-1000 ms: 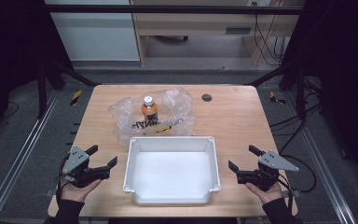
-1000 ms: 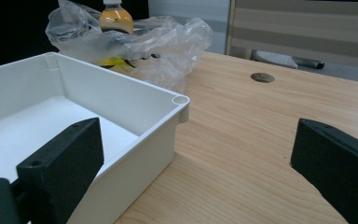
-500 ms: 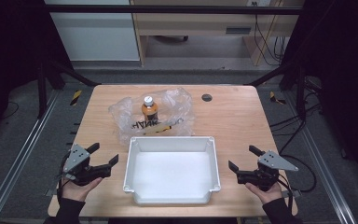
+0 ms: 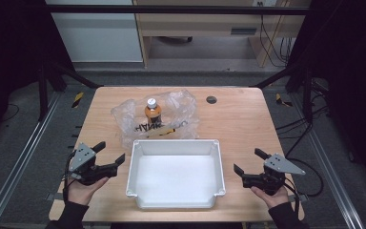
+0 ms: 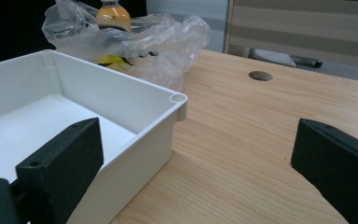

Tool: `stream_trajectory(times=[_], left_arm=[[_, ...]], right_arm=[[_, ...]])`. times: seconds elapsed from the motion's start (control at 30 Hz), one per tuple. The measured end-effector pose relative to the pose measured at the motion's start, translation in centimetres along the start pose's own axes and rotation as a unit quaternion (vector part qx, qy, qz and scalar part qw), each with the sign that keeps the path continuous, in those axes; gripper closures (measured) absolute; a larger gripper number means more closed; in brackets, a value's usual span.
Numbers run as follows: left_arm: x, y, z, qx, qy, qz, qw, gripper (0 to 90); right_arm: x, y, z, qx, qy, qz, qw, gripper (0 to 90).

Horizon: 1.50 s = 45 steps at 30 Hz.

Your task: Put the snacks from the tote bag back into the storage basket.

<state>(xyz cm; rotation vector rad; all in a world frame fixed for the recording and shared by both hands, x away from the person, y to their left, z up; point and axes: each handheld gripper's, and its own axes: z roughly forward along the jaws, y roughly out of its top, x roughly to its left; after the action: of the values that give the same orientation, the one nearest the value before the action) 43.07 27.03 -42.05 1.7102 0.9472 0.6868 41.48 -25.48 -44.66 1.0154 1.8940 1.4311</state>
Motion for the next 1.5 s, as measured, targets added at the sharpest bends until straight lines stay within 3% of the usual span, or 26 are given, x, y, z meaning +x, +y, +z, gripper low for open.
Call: stream_trajectory(times=[0.7,1.5], left_arm=[[-0.9,2.5,3.3,-0.003,-0.008,0.020,0.9998,13.8],[-0.9,6.1,7.1,-0.018,0.005,0.032,0.9993,15.7]], right_arm=[[0.0,0.0,0.1,0.004,-0.002,-0.006,1.0000,2.6],[0.1,0.0,0.1,0.006,-0.001,-0.008,1.0000,2.8]])
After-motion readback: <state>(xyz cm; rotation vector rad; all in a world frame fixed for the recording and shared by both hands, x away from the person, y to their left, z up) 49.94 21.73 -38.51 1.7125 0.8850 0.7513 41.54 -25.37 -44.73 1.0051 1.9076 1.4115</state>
